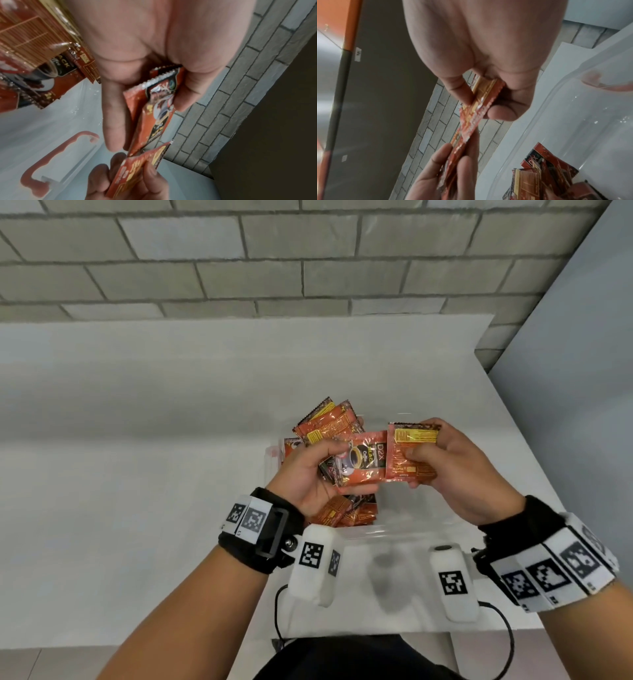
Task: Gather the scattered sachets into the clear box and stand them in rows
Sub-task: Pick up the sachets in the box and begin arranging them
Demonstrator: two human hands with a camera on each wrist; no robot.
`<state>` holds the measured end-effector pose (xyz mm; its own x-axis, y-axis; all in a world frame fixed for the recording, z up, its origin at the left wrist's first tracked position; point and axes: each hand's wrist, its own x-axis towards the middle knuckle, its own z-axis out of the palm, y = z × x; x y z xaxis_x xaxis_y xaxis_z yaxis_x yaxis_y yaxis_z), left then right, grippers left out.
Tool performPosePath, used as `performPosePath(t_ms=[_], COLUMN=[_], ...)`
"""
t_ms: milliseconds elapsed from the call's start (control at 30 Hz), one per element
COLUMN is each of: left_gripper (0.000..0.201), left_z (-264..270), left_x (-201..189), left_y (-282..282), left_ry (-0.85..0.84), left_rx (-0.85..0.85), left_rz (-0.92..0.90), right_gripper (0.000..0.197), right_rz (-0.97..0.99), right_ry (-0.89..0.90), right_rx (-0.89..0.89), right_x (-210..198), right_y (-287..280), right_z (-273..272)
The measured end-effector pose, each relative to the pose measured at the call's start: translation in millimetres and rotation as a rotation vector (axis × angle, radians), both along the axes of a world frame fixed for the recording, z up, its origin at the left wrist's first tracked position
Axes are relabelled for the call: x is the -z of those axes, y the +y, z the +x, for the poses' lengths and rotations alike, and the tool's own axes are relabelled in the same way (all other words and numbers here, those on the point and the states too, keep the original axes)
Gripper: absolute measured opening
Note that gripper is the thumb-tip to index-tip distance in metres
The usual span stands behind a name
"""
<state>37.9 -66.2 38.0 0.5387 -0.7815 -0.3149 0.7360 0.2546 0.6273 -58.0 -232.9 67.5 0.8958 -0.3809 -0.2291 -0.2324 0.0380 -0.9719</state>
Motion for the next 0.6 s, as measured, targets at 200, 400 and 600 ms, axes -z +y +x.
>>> performPosePath(t_ms=[200, 400, 600], left_gripper=[0.04, 0.029, 0.039], left_z=[-1.1, -3.5, -5.0], left_x=[-4.4, -5.1, -11.1], left_y=[-0.4, -4.5, -10.4], left_ry=[-0.105, -0.253, -0.273], left_rx=[-0.027, -0.046, -0.022], left_rz=[0.125, 0.161, 0.225], right_gripper=[0.025, 0.021, 0.026], right_rz=[-0.117, -0.214, -0.236], right_ry=[-0.042, -0.017, 0.029], right_rx=[-0.013, -0.095, -0.176], right_x=[-7.8, -15.8, -10.9], right_y=[1.1, -0.7, 3.7], right_z=[-2.6, 2.8, 5.0])
